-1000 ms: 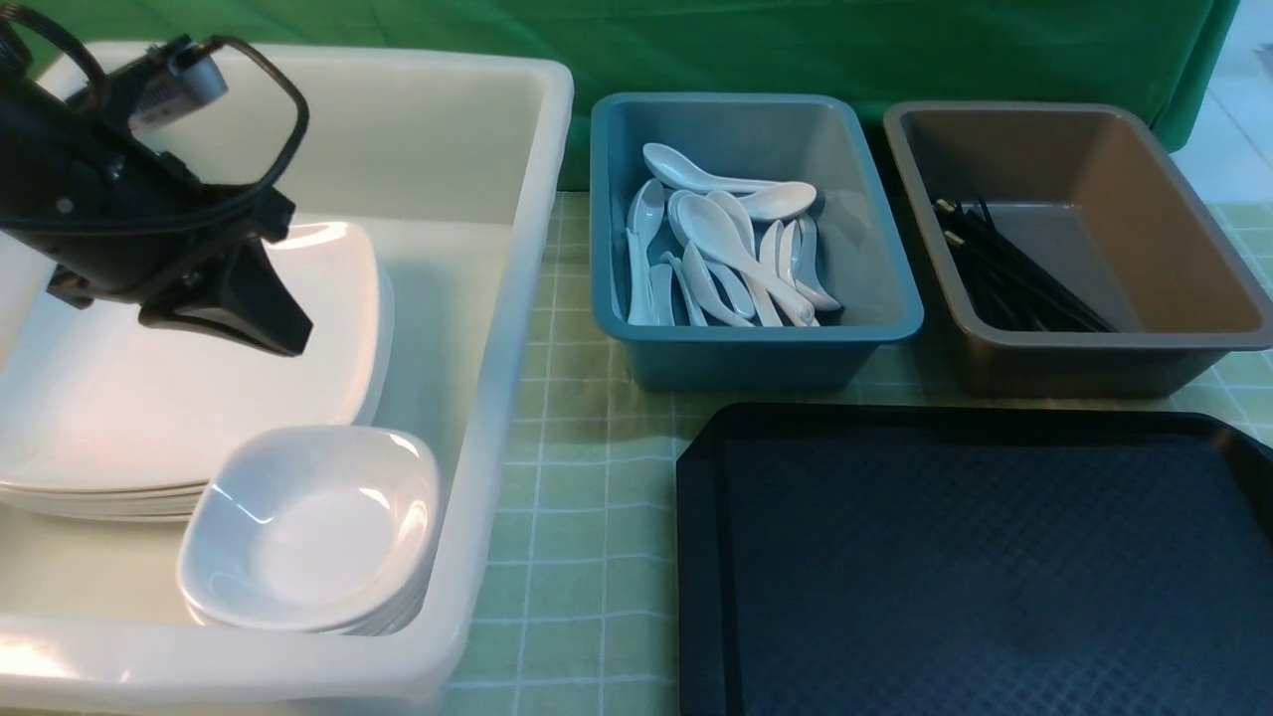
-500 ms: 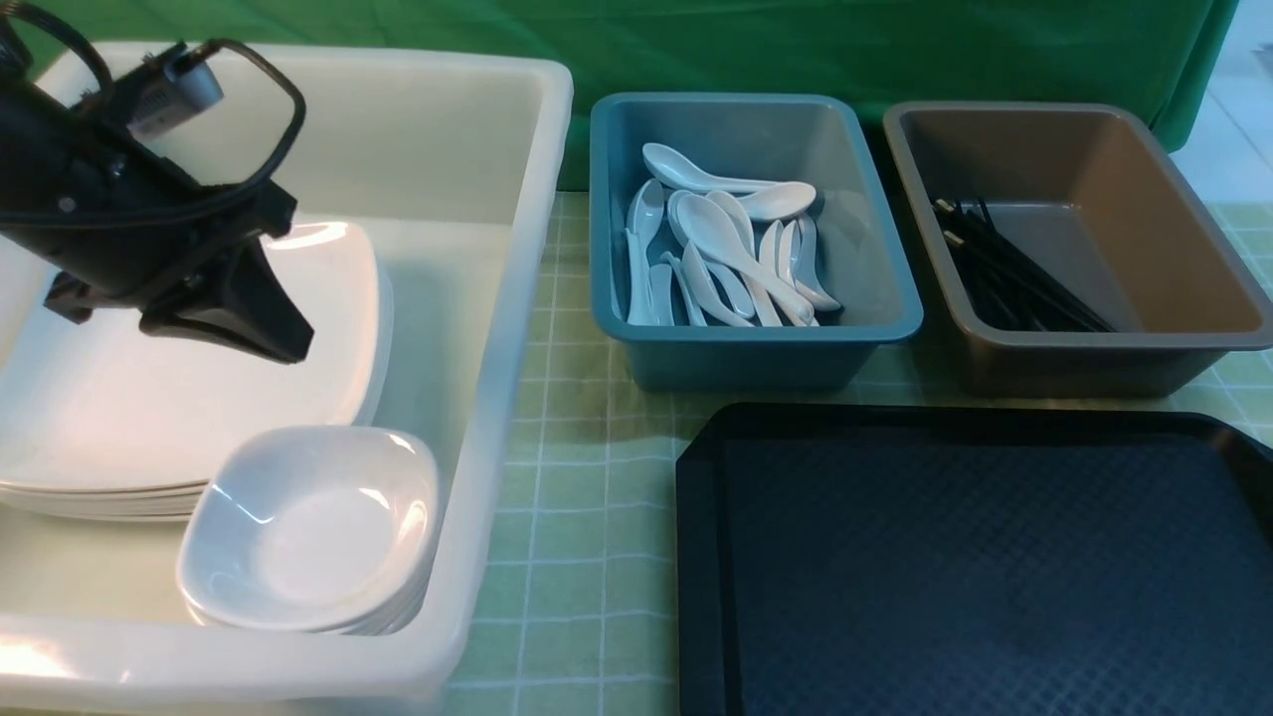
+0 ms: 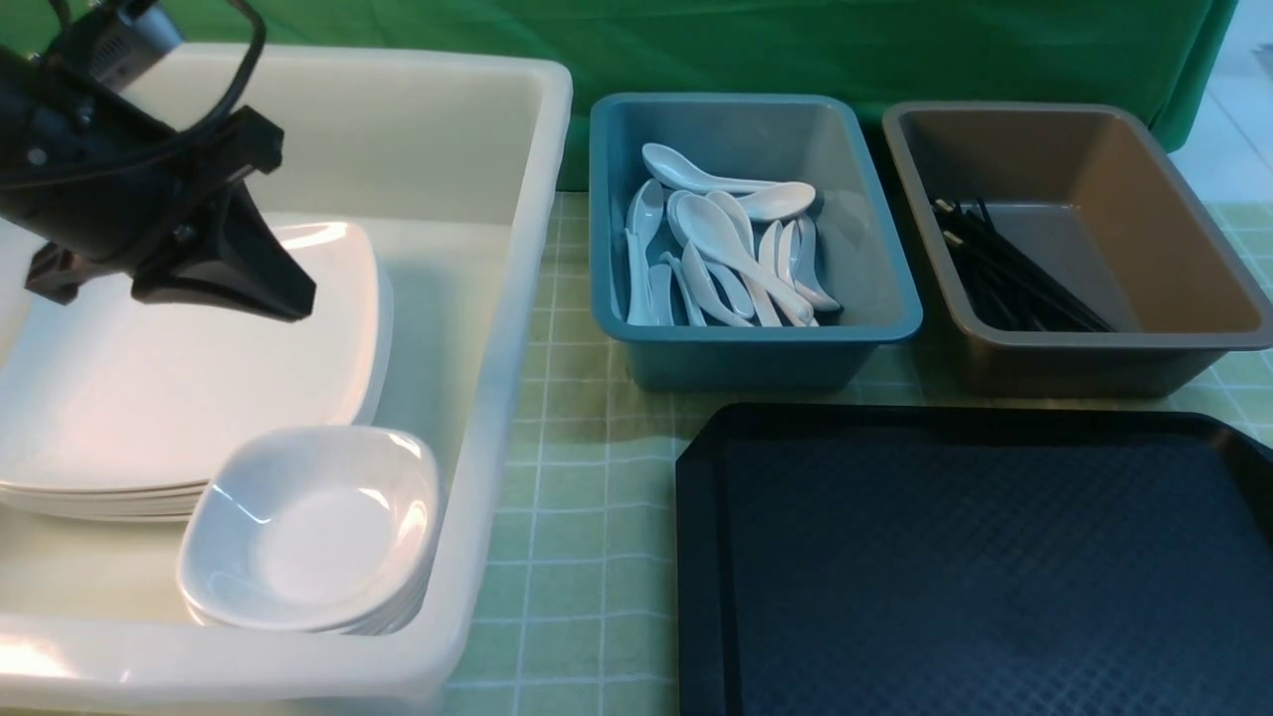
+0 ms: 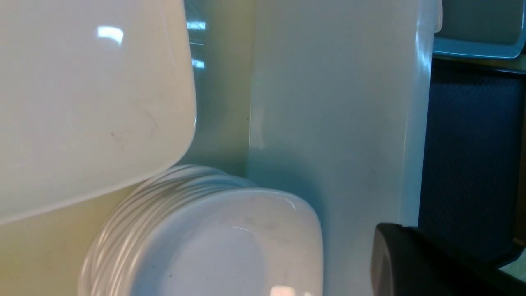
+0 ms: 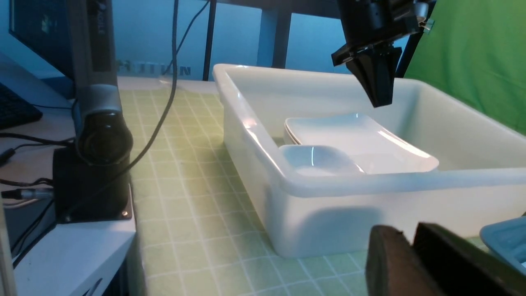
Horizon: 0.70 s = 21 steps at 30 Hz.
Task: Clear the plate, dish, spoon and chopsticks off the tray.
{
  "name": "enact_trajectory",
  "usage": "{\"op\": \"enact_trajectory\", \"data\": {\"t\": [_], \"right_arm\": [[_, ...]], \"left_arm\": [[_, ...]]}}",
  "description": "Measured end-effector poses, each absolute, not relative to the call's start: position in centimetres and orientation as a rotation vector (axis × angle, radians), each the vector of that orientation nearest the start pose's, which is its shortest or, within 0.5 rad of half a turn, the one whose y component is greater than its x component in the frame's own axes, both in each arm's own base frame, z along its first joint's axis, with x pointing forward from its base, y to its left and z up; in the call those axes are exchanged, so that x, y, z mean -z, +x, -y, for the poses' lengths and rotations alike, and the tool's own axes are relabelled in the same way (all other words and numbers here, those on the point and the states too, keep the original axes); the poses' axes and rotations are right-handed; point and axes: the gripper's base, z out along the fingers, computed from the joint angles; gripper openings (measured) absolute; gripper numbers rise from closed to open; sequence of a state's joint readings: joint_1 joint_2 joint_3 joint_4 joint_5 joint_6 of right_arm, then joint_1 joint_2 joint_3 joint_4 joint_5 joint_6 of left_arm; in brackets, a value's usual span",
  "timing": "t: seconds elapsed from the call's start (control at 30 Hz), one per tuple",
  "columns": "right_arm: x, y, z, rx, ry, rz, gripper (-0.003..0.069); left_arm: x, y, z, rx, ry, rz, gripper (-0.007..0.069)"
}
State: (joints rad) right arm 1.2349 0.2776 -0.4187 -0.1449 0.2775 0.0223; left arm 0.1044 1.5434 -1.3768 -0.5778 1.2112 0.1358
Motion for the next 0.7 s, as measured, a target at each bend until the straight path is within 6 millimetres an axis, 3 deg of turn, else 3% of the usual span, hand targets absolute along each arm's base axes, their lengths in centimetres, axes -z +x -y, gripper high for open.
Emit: {"op": "enact_trajectory", "data": {"t": [0.3,0.57,0.7], "right_arm": [[-28.9,3.5,-5.9,-0.702,-0.939,-1.413,0.0108],[-25.2,4.8,-3.4,-0.384,-0.617,-1.557,0.0124],[-22.0,5.2,-1.8,-0.178,-0.407,-1.640,0.0131]], "left_arm": [[-33.4,31.2,1.2,0.693,-0.129,-2.709,-0.0013],[-33.4,31.5,0.8,0.622,-0.099,-2.681,-0.0012],[-33.3,31.6,0.6,0.586,-0.091,-2.684,-0.0012]]}}
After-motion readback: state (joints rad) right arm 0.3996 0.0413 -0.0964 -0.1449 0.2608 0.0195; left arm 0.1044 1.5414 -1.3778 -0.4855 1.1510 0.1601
